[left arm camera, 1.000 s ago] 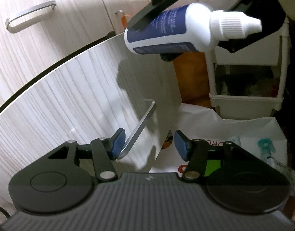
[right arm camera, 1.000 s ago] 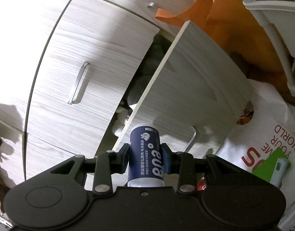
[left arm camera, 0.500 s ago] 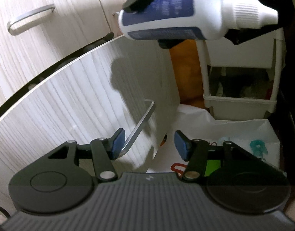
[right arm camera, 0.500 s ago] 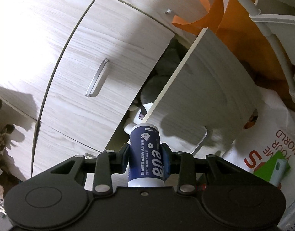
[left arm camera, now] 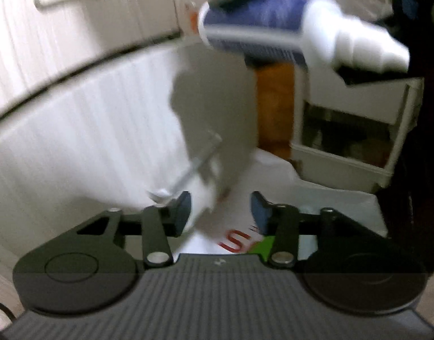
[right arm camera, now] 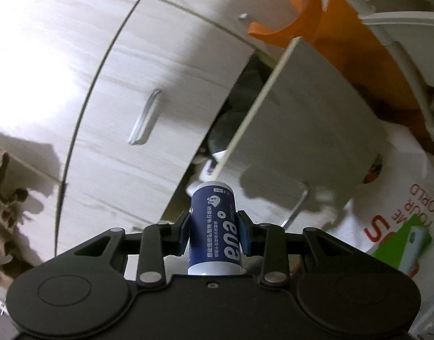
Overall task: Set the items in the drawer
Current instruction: 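Carry the blue can over the open drawer with the right gripper, then lower the blue can into the drawer and open the right gripper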
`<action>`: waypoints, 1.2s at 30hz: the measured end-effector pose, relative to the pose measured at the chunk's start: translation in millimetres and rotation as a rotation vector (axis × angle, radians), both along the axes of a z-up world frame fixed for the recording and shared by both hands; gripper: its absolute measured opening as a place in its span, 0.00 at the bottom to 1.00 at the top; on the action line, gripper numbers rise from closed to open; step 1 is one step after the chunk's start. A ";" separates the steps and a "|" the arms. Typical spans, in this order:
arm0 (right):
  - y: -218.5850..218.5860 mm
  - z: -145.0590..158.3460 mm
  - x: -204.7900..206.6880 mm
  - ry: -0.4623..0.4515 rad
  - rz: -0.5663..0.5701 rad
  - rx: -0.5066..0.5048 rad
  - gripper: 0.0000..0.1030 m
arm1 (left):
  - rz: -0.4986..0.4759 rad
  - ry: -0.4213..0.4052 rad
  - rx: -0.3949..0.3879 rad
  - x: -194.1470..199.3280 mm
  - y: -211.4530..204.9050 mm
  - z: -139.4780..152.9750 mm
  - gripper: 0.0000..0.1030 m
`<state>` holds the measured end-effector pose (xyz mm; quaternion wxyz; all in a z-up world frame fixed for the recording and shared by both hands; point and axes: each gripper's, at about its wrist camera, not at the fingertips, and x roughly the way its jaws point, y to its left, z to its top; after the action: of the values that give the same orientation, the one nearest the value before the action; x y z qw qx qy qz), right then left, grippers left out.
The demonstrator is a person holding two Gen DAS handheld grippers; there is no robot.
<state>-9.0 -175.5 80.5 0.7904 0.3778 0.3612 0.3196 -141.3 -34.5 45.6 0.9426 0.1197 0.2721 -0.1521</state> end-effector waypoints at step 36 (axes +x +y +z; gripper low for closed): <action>111.3 47.3 57.2 -0.067 0.241 -0.036 0.38 | 0.052 -0.252 -0.033 1.9 101.7 102.0 0.80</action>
<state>48.2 -64.2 127.8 0.7646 0.3064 0.3830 0.4180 -139.4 67.2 147.6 0.9748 0.1151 0.1520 -0.1160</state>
